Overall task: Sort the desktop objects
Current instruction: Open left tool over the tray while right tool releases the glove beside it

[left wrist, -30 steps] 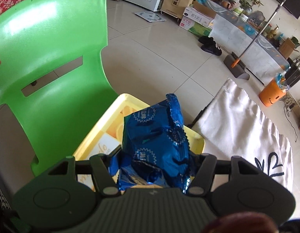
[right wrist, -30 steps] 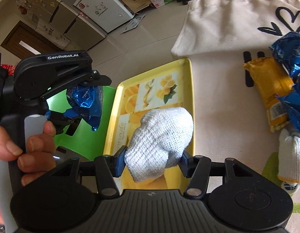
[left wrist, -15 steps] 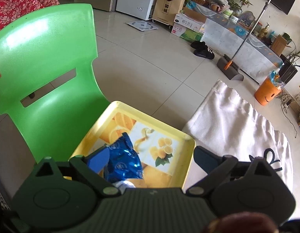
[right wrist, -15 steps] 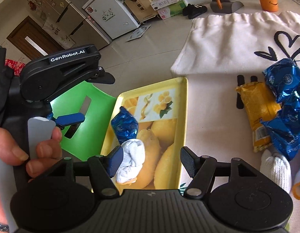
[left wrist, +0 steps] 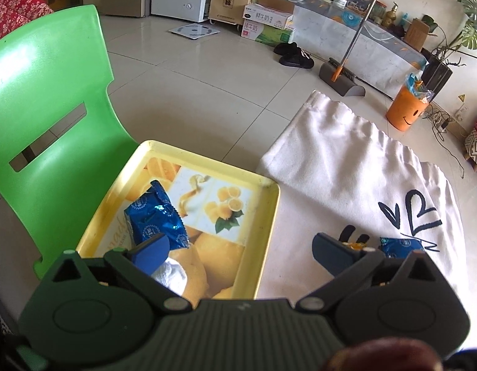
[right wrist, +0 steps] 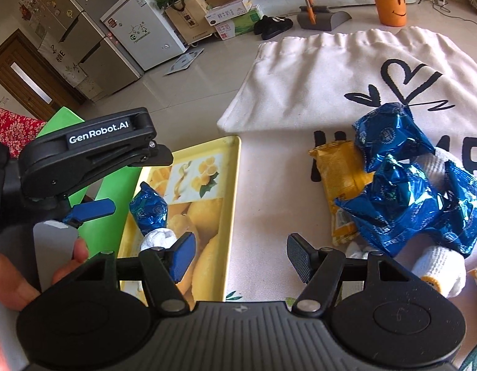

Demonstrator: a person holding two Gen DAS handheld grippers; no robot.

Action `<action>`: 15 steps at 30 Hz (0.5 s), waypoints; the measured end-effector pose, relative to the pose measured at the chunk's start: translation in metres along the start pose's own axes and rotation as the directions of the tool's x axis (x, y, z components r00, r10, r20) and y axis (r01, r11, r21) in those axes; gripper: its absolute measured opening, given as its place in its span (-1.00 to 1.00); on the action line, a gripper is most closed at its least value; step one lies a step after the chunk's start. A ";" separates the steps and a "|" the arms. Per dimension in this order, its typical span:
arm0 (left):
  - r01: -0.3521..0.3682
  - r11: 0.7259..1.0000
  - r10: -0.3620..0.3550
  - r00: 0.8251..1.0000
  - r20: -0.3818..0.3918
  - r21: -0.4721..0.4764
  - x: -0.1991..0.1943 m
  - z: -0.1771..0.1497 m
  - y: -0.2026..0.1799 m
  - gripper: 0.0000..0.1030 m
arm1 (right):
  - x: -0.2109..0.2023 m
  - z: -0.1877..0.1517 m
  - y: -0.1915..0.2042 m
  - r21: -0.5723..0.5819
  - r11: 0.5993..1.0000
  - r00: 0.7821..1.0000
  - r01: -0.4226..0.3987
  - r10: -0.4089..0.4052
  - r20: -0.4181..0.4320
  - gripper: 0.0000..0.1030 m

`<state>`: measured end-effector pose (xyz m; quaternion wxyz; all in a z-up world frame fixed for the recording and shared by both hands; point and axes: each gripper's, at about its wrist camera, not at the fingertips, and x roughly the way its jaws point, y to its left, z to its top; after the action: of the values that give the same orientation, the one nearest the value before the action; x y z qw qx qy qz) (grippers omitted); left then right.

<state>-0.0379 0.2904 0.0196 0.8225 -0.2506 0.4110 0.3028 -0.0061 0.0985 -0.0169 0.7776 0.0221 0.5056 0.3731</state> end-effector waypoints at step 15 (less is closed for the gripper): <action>0.059 0.985 -0.050 0.997 -0.059 0.163 0.001 -0.038 -0.051 0.99 | -0.035 0.000 -0.040 0.023 0.992 0.992 0.122 -0.122 0.021 0.29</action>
<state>-0.0212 0.2301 0.0063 0.8368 -0.2009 0.4500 0.2384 0.0090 0.0483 -0.0070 0.8044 0.0039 0.5011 0.3190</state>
